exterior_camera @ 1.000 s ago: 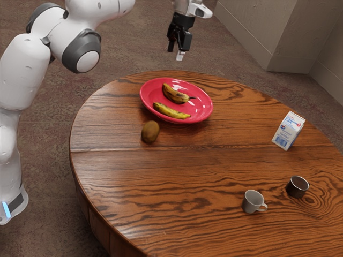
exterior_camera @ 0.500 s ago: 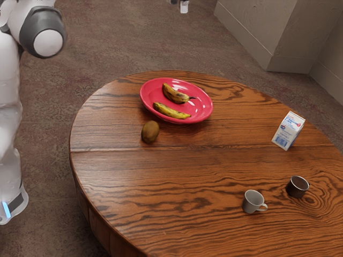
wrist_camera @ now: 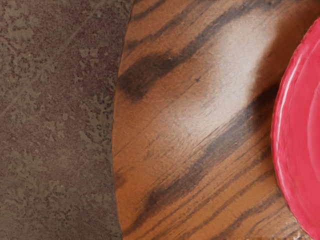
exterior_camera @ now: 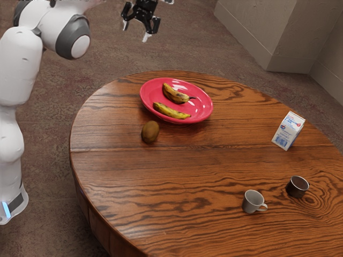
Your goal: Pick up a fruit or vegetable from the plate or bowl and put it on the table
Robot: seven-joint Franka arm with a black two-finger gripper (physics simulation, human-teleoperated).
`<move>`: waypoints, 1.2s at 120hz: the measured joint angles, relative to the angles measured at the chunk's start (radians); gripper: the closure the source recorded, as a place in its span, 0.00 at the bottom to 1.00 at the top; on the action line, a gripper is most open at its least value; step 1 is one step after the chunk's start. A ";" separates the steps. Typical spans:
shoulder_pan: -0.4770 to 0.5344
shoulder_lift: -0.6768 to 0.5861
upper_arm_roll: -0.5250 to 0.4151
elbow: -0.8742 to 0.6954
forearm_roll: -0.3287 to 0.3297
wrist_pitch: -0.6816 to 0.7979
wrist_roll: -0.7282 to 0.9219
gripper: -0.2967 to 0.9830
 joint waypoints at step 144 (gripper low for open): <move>-0.224 -0.051 -0.278 -0.067 0.137 0.107 0.560 0.23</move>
